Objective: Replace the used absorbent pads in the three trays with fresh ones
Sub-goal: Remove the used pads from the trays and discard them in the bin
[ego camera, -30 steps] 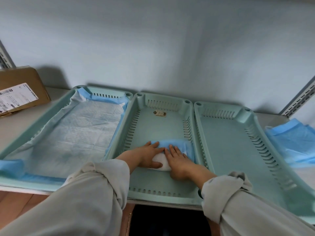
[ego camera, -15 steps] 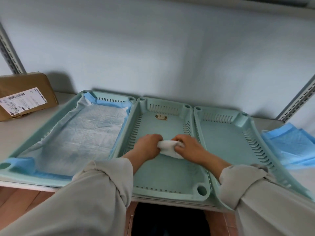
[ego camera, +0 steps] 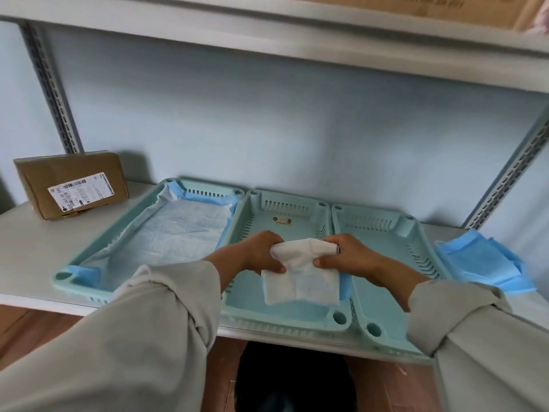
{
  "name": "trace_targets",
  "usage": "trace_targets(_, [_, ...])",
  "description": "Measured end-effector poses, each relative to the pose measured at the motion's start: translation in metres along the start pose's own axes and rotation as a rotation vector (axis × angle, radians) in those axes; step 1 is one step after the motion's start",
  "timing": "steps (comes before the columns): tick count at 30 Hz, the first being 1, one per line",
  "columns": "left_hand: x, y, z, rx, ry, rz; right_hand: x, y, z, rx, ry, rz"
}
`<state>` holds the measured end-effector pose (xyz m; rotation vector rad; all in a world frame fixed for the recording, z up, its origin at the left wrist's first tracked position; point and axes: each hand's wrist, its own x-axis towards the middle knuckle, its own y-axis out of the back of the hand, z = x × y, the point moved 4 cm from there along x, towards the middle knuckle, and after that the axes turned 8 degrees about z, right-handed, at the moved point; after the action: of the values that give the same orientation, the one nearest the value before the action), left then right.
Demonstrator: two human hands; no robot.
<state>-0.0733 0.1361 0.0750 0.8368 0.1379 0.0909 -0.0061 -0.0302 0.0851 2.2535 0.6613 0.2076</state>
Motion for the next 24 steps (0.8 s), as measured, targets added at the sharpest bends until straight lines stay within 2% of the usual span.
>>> trace_targets(4, [-0.022, 0.003, 0.011, -0.063, 0.051, -0.051, -0.021, 0.01, -0.003, 0.1, -0.066, 0.015])
trace_targets(7, [-0.034, -0.001, 0.014, -0.073, 0.074, -0.126, -0.037, 0.007, 0.0, 0.208, -0.089, -0.049])
trace_targets(14, [-0.065, -0.05, -0.025, 0.083, 0.191, -0.48, -0.066, -0.031, 0.022, 0.058, -0.036, -0.164])
trace_targets(16, [-0.068, -0.065, -0.034, 0.146, 0.191, -0.539, -0.069, -0.039, 0.024, 0.017, -0.005, -0.194])
trace_targets(21, [-0.067, -0.089, -0.046, 0.254, 0.205, -0.513, -0.067, -0.052, 0.032, -0.106, 0.045, -0.205])
trace_targets(24, [-0.064, -0.1, -0.05, 0.333, 0.195, -0.496, -0.067, -0.062, 0.036, -0.294, 0.118, -0.193])
